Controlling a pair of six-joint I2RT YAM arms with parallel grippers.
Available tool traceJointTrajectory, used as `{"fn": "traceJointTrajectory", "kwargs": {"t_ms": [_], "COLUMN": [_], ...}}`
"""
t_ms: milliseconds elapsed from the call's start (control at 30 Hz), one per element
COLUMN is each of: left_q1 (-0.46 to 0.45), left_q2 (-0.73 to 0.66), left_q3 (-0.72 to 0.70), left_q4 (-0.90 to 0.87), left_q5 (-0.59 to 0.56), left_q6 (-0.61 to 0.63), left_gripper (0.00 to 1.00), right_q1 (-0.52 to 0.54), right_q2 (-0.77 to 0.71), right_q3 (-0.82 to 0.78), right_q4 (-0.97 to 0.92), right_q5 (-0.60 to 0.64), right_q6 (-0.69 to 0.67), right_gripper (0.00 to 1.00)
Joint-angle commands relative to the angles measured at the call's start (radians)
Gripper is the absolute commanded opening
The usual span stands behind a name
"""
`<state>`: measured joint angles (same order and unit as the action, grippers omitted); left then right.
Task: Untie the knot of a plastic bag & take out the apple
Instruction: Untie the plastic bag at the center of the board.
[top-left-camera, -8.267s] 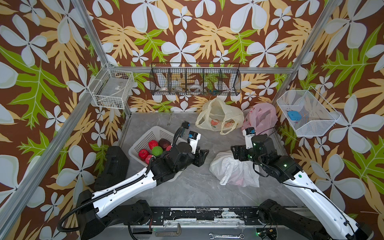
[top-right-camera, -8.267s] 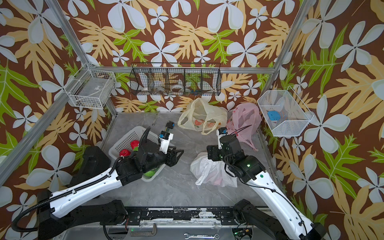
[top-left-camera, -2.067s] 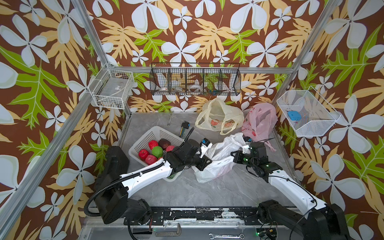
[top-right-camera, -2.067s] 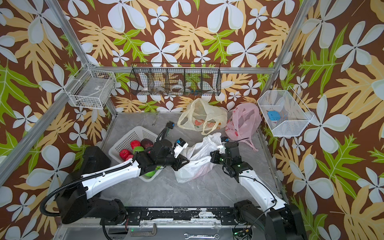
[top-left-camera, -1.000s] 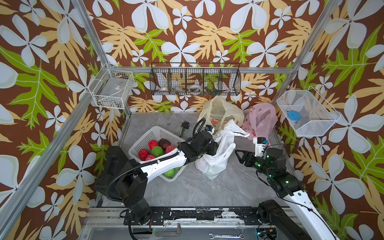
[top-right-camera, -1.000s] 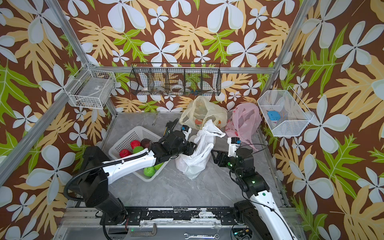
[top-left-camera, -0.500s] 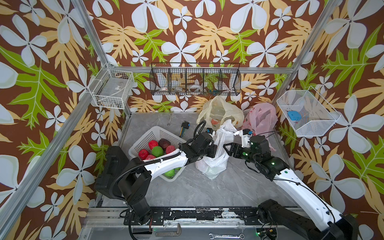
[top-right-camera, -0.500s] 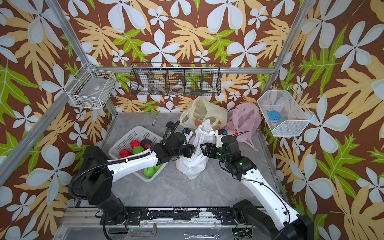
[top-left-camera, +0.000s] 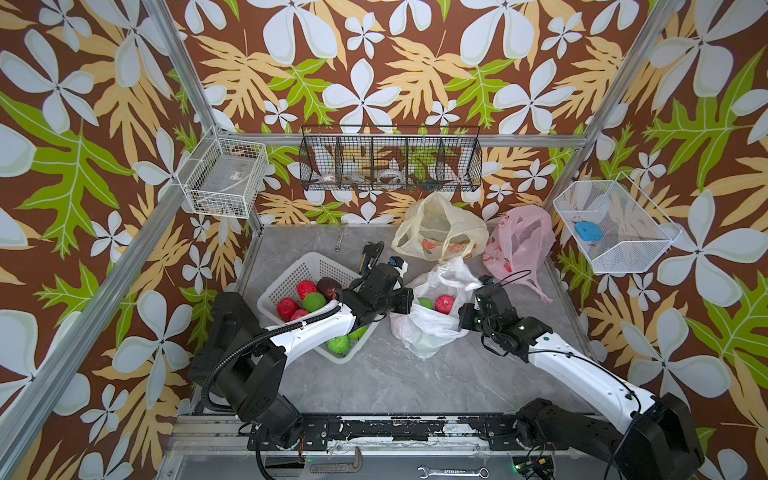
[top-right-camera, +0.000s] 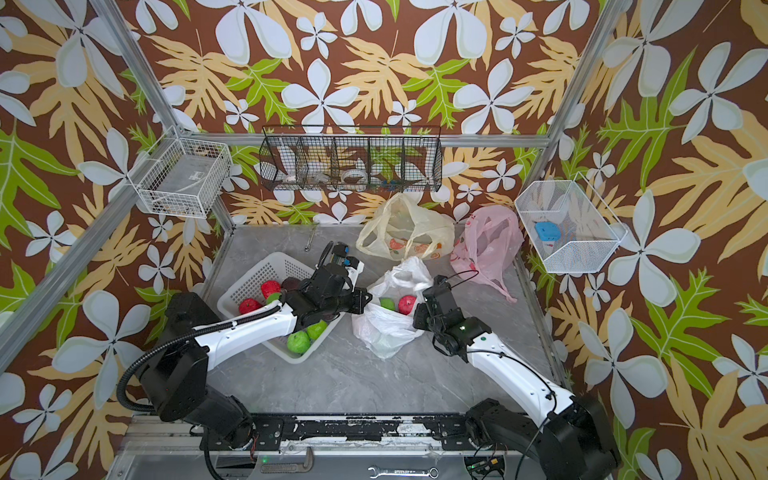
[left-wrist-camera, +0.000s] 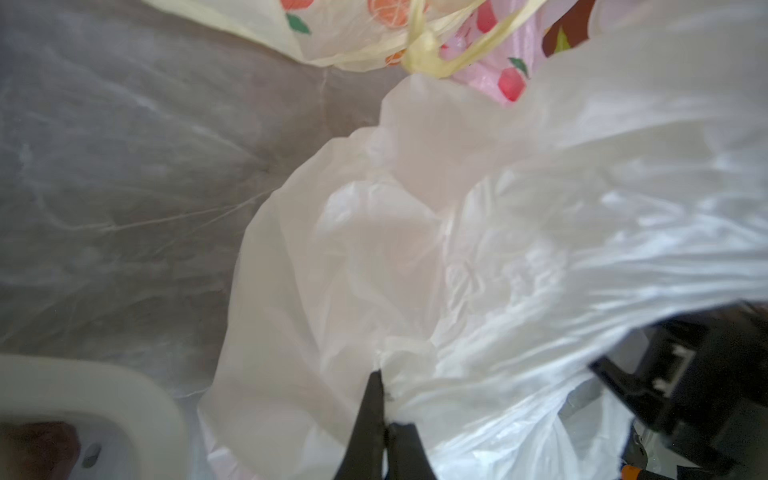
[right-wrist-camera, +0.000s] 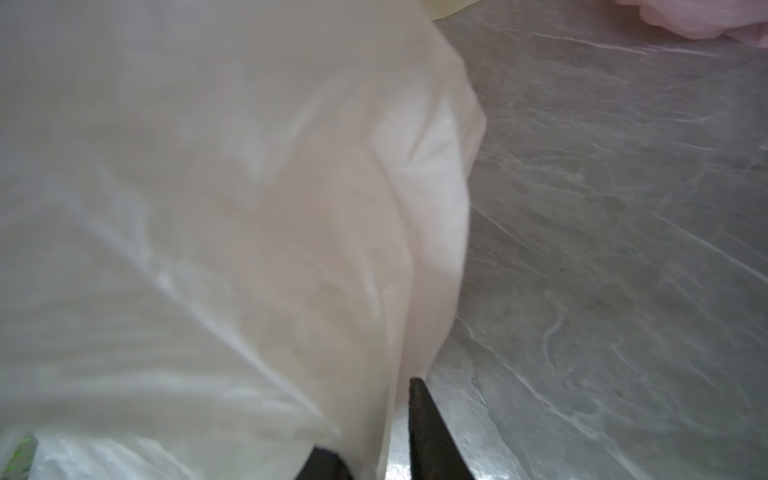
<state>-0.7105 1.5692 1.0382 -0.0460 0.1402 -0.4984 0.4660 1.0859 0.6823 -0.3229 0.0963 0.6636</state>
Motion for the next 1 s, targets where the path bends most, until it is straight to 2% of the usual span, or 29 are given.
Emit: {"fn": "traceJointTrajectory", "kwargs": {"t_ms": [0, 100, 200, 267, 333, 400, 500, 633, 700, 833, 967], "left_q1": [0.030, 0.051, 0.052, 0.047, 0.031, 0.010, -0.018, -0.076, -0.113, -0.168, -0.170], "left_q2": [-0.001, 0.000, -0.007, -0.025, -0.063, -0.109, -0.181, -0.259, -0.262, -0.199, -0.125], "left_q3": [-0.018, -0.032, -0.020, 0.000, 0.007, 0.007, -0.016, -0.050, -0.048, 0.024, 0.101], "left_q4": [0.039, 0.041, 0.024, -0.006, -0.041, -0.075, -0.116, -0.145, -0.140, -0.135, -0.094], "left_q5": [0.006, -0.005, -0.007, -0.018, -0.066, -0.120, -0.159, -0.172, -0.138, -0.090, -0.072], "left_q6": [-0.012, -0.010, 0.002, 0.012, 0.029, 0.047, 0.051, 0.038, 0.022, 0.007, 0.006], "left_gripper": [0.00, 0.00, 0.00, 0.16, 0.29, 0.34, 0.32, 0.17, 0.12, 0.13, 0.18], "right_q1": [-0.045, -0.125, -0.132, -0.130, -0.124, -0.109, -0.063, 0.029, 0.082, 0.204, 0.308], "right_q2": [-0.059, -0.153, -0.243, -0.284, -0.298, -0.296, -0.267, -0.204, -0.169, -0.094, -0.006], "right_q3": [-0.041, -0.109, -0.147, -0.136, -0.111, -0.073, 0.001, 0.086, 0.114, 0.161, 0.189], "right_q4": [-0.150, -0.209, -0.167, -0.157, -0.156, -0.173, -0.222, -0.274, -0.277, -0.234, -0.161], "right_q5": [0.107, 0.037, -0.091, -0.151, -0.183, -0.184, -0.156, -0.091, -0.066, -0.027, -0.029], "right_q6": [-0.042, -0.082, -0.077, -0.052, -0.043, -0.045, -0.051, -0.050, -0.038, -0.009, -0.002], "right_gripper": [0.18, 0.17, 0.25, 0.43, 0.56, 0.62, 0.62, 0.62, 0.61, 0.53, 0.49]}}
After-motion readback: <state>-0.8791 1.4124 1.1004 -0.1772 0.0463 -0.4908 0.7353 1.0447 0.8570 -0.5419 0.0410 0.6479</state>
